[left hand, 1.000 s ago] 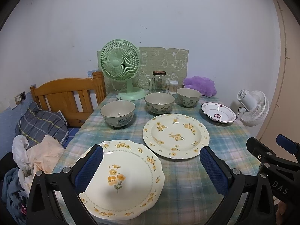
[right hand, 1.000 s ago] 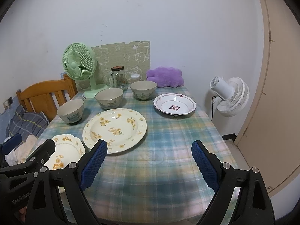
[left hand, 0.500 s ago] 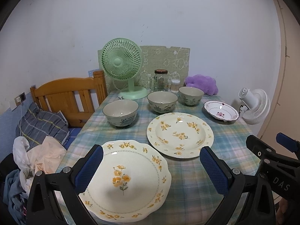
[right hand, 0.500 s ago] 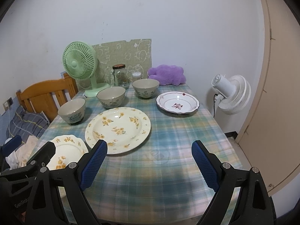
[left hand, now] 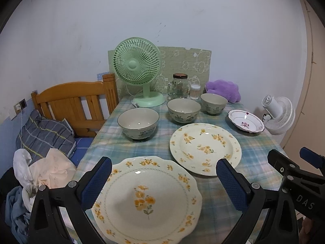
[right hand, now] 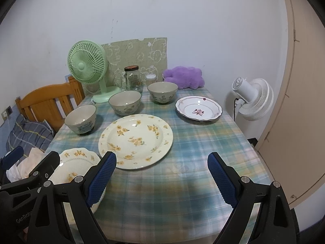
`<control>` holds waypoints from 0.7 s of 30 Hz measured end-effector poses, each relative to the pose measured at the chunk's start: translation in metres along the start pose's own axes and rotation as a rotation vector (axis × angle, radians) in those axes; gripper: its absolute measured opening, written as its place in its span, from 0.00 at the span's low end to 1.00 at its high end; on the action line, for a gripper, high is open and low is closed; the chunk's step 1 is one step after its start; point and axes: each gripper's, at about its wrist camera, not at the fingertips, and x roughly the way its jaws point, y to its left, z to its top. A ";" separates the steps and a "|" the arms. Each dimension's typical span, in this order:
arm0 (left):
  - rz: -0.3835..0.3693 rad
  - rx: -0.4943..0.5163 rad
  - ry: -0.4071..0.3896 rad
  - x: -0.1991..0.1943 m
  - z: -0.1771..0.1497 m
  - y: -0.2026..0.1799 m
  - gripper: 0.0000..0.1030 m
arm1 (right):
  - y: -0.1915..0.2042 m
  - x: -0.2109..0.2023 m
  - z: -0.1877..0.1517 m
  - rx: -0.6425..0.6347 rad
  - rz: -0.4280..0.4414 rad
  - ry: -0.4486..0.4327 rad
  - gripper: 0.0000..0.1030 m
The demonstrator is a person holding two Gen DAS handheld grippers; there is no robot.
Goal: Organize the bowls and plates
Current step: 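Close both grippers on the rim of the scalloped yellow-flower plate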
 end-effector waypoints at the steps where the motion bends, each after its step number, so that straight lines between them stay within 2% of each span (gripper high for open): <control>1: -0.003 -0.001 0.004 0.002 0.002 0.004 0.98 | 0.004 0.002 0.002 0.002 -0.001 0.005 0.91; 7: -0.003 -0.003 0.023 0.013 0.010 0.025 0.98 | 0.023 0.010 0.010 0.012 -0.010 0.024 0.90; 11: 0.001 -0.009 0.063 0.028 0.009 0.043 0.97 | 0.041 0.021 0.010 0.022 -0.009 0.048 0.90; 21: 0.032 0.030 0.183 0.075 -0.022 0.076 0.93 | 0.086 0.067 -0.015 0.016 0.010 0.150 0.88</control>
